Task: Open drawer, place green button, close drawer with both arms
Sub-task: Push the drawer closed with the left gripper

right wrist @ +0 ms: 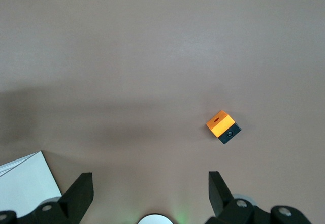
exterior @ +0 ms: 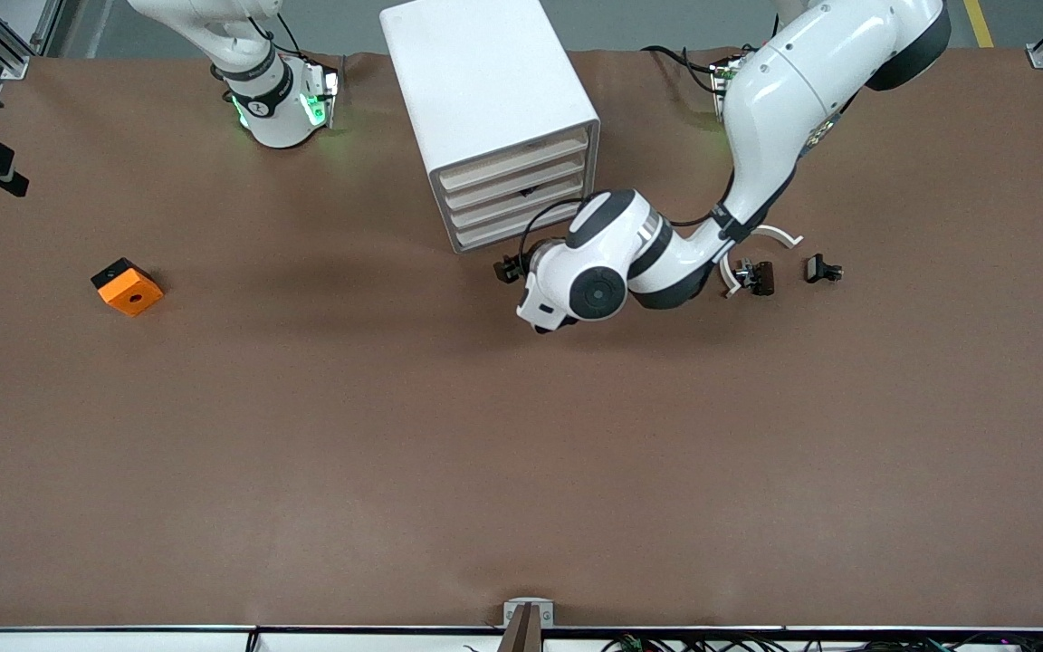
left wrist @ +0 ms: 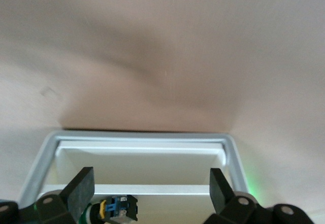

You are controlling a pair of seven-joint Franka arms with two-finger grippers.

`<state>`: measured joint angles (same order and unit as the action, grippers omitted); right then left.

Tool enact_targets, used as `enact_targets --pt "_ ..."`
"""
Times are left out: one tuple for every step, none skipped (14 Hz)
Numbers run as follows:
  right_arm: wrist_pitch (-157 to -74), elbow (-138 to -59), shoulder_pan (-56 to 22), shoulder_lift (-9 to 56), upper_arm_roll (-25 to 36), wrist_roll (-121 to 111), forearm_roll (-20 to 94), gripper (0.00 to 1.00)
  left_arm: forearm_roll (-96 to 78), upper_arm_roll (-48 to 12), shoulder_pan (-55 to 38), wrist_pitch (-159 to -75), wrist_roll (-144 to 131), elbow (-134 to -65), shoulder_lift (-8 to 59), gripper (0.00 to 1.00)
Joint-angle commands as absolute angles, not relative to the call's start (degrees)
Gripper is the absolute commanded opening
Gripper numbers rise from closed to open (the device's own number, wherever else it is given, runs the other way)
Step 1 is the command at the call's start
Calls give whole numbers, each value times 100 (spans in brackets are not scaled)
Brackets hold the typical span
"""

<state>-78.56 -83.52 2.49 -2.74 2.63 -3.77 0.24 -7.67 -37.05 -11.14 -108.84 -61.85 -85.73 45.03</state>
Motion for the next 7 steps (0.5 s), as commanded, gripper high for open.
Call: enact_targets --pt "-7928 -8525 501 -457 123 -518 -35 100 -117 -3717 -679 -10355 -6100 -8358 4255 100" --pt "-7936 -8595 501 -518 123 -519 -35 100 34 -3726 -433 -10284 -5856 -8358 4106 100" --pt "-8015 -8761 501 -632 123 -519 -35 100 44 -3718 -231 -10231 -5549 -8358 3974 100" --pt "-8129 -8954 501 -781 123 -519 -35 100 35 -3718 15 -10100 -5267 -8367 3833 100" --pt "-8199 -9095 501 -887 123 -519 -35 100 53 -3718 226 -9933 -5073 -8385 3658 100" --pt "-8209 -9105 484 -896 123 -519 -35 100 53 -3709 446 -9749 -4802 -8411 3439 100" --pt "-8209 -9105 475 -896 140 -519 -35 100 53 -3718 788 -9530 -4460 -8420 3254 100"
